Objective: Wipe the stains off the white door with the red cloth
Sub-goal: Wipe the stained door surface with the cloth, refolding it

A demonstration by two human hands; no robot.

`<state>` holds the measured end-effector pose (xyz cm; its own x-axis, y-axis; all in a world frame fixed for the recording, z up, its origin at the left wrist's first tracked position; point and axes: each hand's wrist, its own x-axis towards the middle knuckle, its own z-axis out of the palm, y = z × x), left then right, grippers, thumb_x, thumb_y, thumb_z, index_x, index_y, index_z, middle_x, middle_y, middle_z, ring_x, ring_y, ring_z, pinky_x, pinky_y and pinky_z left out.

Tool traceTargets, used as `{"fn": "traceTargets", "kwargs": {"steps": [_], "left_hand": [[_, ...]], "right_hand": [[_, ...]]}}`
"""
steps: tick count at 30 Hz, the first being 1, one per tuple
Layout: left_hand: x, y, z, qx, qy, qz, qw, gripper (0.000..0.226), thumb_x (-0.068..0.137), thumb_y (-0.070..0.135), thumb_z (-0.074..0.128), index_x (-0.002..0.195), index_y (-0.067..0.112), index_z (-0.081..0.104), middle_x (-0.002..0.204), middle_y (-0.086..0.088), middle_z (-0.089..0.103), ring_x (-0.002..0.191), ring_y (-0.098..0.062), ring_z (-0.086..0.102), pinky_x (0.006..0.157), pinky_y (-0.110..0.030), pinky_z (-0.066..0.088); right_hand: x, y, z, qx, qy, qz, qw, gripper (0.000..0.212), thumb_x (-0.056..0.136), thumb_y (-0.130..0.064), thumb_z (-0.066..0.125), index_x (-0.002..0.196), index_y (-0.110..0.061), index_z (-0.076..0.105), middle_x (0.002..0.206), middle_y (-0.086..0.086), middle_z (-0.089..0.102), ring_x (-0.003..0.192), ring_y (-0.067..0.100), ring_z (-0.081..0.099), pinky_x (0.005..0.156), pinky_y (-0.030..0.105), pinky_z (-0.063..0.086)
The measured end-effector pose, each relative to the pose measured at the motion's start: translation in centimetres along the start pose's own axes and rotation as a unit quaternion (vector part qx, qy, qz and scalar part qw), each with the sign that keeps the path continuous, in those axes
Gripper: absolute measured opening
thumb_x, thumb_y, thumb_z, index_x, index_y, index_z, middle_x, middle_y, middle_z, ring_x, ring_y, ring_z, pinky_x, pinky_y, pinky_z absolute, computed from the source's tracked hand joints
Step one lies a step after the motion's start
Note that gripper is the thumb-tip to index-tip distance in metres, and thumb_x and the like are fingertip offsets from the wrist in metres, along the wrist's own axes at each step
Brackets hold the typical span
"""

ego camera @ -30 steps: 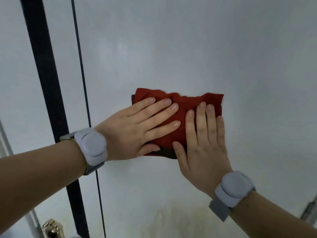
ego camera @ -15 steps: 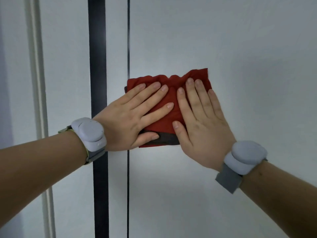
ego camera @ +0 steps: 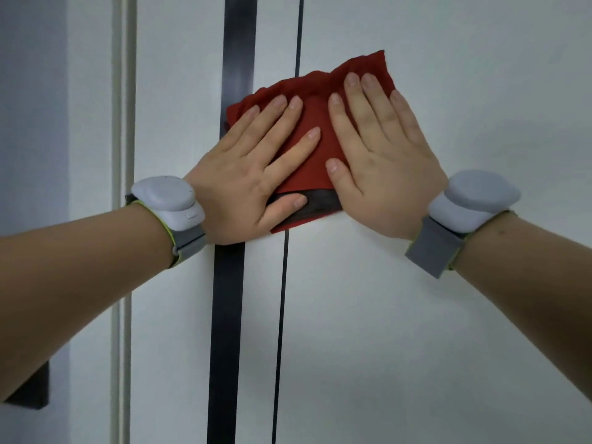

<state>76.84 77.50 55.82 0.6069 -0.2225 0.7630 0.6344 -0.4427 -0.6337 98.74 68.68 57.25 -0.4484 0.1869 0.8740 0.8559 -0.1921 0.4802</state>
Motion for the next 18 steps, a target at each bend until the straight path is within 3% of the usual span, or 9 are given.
{"fn": "traceTargets", "kwargs": {"steps": [10,18], "left_hand": [[-4.2,6.0,1.3,-0.056,0.008,-0.106,0.993,0.069,0.107,0.046,0.042,0.160,0.003,0.028,0.165,-0.032,0.018,0.156,-0.048,0.013,0.125,-0.061,0.014],[-9.9,11.3,1.7,-0.085,-0.034,-0.087,0.992,0.069,0.106,0.047,0.045,0.158,0.004,0.031,0.164,-0.033,0.020,0.155,-0.049,0.015,0.125,-0.063,0.016]], "right_hand": [[-3.8,-2.3,-0.2,-0.017,-0.025,-0.028,0.999,0.064,0.105,-0.037,0.026,0.159,-0.004,0.020,0.167,0.019,0.016,0.156,0.033,0.013,0.126,0.051,0.014],[-11.9,-6.0,-0.9,0.008,-0.082,-0.010,0.997,0.063,0.106,-0.035,0.026,0.160,-0.003,0.016,0.168,0.020,0.010,0.157,0.034,0.007,0.126,0.052,0.012]]}}
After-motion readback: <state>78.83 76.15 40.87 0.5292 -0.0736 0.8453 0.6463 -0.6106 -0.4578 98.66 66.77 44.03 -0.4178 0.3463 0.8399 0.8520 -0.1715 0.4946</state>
